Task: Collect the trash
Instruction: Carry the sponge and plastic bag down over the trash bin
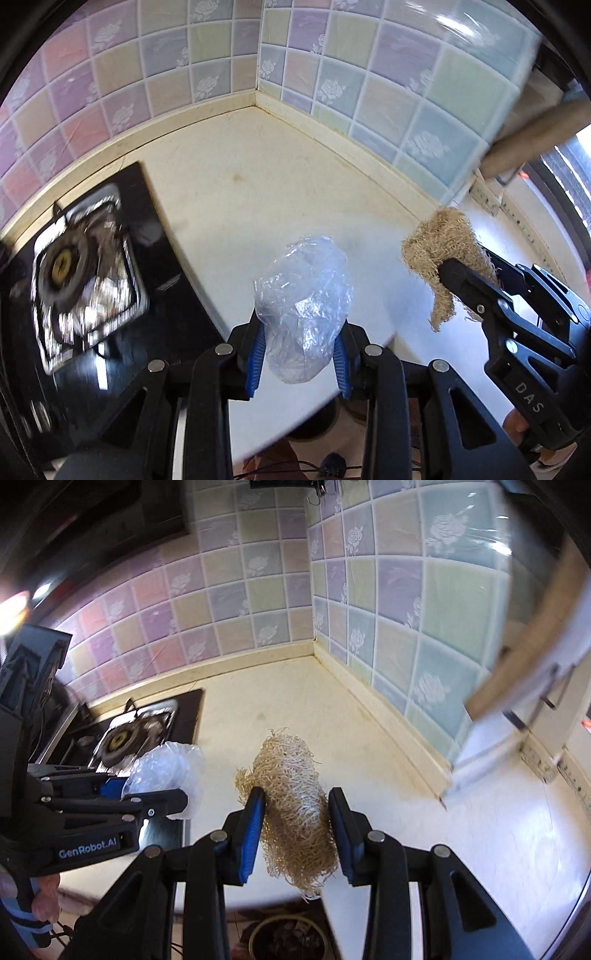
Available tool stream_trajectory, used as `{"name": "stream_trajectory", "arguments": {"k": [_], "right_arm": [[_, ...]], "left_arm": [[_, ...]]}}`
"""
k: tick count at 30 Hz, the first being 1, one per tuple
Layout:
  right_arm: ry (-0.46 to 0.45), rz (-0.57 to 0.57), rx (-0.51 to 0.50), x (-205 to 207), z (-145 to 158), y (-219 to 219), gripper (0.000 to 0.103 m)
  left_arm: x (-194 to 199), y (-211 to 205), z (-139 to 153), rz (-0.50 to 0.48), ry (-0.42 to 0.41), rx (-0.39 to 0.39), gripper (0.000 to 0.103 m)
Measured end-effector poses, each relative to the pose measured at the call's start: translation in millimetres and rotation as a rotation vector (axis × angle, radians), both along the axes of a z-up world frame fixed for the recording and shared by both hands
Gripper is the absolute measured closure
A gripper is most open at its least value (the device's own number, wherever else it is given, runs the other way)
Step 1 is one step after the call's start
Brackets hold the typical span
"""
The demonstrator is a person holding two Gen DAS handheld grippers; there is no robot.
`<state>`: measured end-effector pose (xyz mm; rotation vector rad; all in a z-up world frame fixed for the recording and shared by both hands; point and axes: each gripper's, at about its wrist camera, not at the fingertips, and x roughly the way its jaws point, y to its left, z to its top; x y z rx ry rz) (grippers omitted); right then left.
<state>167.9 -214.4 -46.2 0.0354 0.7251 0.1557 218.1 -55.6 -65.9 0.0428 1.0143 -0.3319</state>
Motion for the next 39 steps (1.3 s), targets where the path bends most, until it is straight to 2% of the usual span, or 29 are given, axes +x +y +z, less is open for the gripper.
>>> {"name": "stream_trajectory", "arguments": {"k": [7, 12, 16, 23, 30, 34, 39], "right_arm": [[0.061, 0.039, 0.042, -103, -27, -12, 0.067], [0.166, 0.036, 0.095, -151, -64, -18, 0.067], [0.245, 0.052, 0.086, -180, -100, -12, 0.067], [0.354, 0.066, 0.104, -208, -154, -5, 0.067], [0.420, 0.061, 0.104, -202, -194, 10, 0.067], [0.439, 0.057, 0.067, -190, -225, 22, 0.067], [0.502, 0.014, 0.074, -170, -290, 28, 0.066]], "left_arm": [[-108, -12, -31, 0.050, 0.036, 0.008, 0.073], [-166, -22, -62, 0.045, 0.107, 0.028, 0.073], [-198, -27, -94, 0.049, 0.153, 0.049, 0.073], [-227, -20, -140, 0.066, 0.236, 0.066, 0.073], [-224, -17, -186, 0.062, 0.278, 0.064, 0.073], [-213, -12, -228, 0.056, 0.299, 0.054, 0.073], [-192, -4, -291, 0.077, 0.332, 0.040, 0.073]]}}
